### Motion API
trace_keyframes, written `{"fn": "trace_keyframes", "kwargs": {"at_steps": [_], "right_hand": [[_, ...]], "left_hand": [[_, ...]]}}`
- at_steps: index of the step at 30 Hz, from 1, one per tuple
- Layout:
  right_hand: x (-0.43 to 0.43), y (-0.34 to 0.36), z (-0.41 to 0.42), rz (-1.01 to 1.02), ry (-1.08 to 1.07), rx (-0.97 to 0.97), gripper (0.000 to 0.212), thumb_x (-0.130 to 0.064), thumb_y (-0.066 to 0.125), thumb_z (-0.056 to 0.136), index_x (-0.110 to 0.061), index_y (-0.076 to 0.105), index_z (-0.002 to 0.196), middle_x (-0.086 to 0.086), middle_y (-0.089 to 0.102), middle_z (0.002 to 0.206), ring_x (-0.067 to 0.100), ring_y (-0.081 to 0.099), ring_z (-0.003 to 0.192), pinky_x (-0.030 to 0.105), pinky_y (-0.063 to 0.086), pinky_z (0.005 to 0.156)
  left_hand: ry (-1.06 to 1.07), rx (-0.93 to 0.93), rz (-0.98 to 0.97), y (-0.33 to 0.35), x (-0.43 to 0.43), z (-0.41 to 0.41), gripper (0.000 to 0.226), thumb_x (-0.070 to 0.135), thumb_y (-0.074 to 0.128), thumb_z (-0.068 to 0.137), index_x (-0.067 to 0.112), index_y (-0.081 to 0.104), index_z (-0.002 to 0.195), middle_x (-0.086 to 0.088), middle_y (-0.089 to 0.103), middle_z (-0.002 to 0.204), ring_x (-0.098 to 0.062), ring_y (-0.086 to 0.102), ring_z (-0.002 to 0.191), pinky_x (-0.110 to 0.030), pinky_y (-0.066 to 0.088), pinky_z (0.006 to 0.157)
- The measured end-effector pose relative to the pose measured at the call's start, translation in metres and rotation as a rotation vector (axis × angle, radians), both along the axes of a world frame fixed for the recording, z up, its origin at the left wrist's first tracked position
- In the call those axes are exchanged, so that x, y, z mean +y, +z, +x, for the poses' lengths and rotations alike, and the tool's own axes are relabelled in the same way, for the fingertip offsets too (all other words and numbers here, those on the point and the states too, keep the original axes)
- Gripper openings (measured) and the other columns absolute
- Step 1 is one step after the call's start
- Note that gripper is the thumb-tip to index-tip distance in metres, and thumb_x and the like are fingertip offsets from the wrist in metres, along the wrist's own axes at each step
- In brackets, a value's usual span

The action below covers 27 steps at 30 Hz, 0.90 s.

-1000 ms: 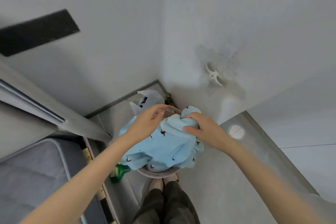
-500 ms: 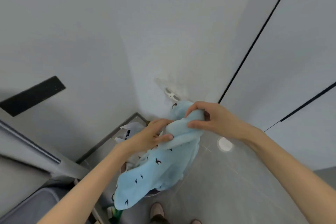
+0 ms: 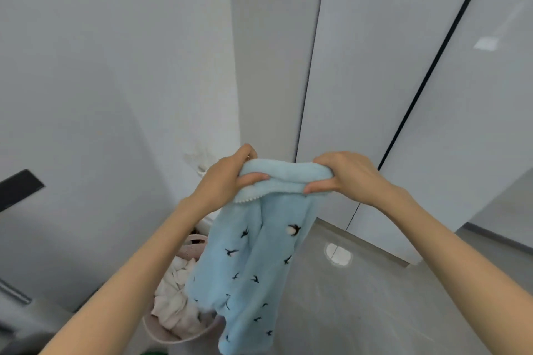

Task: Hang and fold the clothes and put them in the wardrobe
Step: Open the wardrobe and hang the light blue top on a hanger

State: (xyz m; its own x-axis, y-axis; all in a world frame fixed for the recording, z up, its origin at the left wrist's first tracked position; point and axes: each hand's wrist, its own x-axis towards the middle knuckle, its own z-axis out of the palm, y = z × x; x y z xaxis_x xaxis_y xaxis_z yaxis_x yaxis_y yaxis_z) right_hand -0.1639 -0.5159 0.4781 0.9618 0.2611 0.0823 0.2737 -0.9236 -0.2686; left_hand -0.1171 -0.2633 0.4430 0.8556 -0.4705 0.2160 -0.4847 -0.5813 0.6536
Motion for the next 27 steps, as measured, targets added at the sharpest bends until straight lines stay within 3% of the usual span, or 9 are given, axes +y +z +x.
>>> {"fn": "trace_keyframes", "kwargs": {"at_steps": [3,7,11,13,14,16,21,23,27], "right_hand": [[-0.037,0.022,-0.017,-0.006,-0.053,-0.106,0.057,-0.068,0.062,0.072,-0.012,0.05,0.071,-0.001,0.054,0.068,0.016,0.045,0.063,0.029,0.025,0.052],[-0.072,0.04,-0.026,0.06,-0.091,-0.161,0.053,-0.062,0.07,0.07,-0.013,0.051,0.069,-0.001,0.053,0.069,0.015,0.044,0.062,0.03,0.026,0.052],[-0.097,0.027,-0.018,0.298,-0.13,-0.139,0.034,-0.041,0.074,0.078,-0.016,0.063,0.098,0.002,0.057,0.096,0.017,0.054,0.085,0.031,0.044,0.074],[-0.103,0.02,-0.018,0.462,-0.146,-0.08,0.037,-0.027,0.069,0.086,-0.02,0.058,0.121,0.003,0.051,0.121,0.018,0.054,0.106,0.03,0.045,0.094],[-0.105,0.017,-0.019,0.511,-0.176,-0.056,0.041,-0.025,0.065,0.089,-0.022,0.053,0.128,0.002,0.046,0.13,0.019,0.052,0.112,0.028,0.043,0.098],[-0.107,0.01,-0.024,0.534,-0.251,-0.085,0.037,-0.024,0.06,0.093,-0.022,0.05,0.129,0.001,0.043,0.134,0.019,0.053,0.113,0.027,0.043,0.095],[-0.096,-0.011,-0.056,0.635,-0.313,-0.169,0.011,-0.028,0.055,0.094,-0.024,0.054,0.105,-0.006,0.053,0.115,0.006,0.058,0.095,0.023,0.045,0.08],[-0.088,-0.025,-0.068,0.693,-0.303,-0.159,0.015,-0.031,0.054,0.094,-0.027,0.051,0.107,-0.01,0.052,0.115,0.003,0.056,0.095,0.023,0.045,0.078],[-0.071,-0.053,-0.08,0.716,-0.335,-0.232,0.035,-0.036,0.055,0.093,-0.034,0.039,0.124,-0.012,0.04,0.123,-0.001,0.048,0.104,0.022,0.047,0.084]], "left_hand": [[-0.052,0.04,0.036,0.025,-0.037,-0.01,0.031,0.047,0.065,0.082,0.021,0.05,0.091,0.0,0.06,0.075,-0.015,0.053,0.067,-0.028,0.04,0.061],[-0.104,0.098,0.023,0.041,-0.076,-0.021,0.027,0.041,0.065,0.085,0.015,0.058,0.08,0.009,0.057,0.07,-0.001,0.049,0.06,-0.019,0.038,0.059],[-0.088,0.19,-0.09,0.044,-0.105,-0.027,0.025,0.037,0.058,0.092,0.012,0.06,0.086,0.009,0.056,0.074,-0.001,0.049,0.063,-0.011,0.038,0.058],[-0.052,0.287,-0.156,0.043,-0.119,-0.026,0.024,0.039,0.054,0.093,0.016,0.061,0.093,0.01,0.058,0.079,-0.004,0.052,0.069,-0.013,0.04,0.06],[-0.022,0.346,-0.203,0.041,-0.126,-0.024,0.022,0.039,0.054,0.093,0.018,0.061,0.095,0.01,0.059,0.081,-0.004,0.054,0.07,-0.014,0.041,0.06],[0.03,0.448,-0.285,0.036,-0.139,-0.019,0.021,0.037,0.056,0.093,0.019,0.061,0.104,0.007,0.061,0.085,-0.005,0.056,0.073,-0.016,0.044,0.06],[0.031,0.736,-0.51,0.019,-0.173,-0.015,0.031,0.022,0.063,0.091,0.008,0.058,0.117,-0.004,0.067,0.097,-0.013,0.065,0.083,-0.025,0.057,0.069],[0.005,0.835,-0.619,0.017,-0.188,-0.016,0.033,0.017,0.062,0.091,0.004,0.055,0.121,-0.009,0.066,0.103,-0.017,0.066,0.088,-0.028,0.059,0.071],[-0.051,0.965,-0.754,0.024,-0.212,-0.021,0.032,0.012,0.058,0.093,0.001,0.052,0.123,-0.01,0.065,0.102,-0.016,0.066,0.084,-0.022,0.056,0.059]]}}
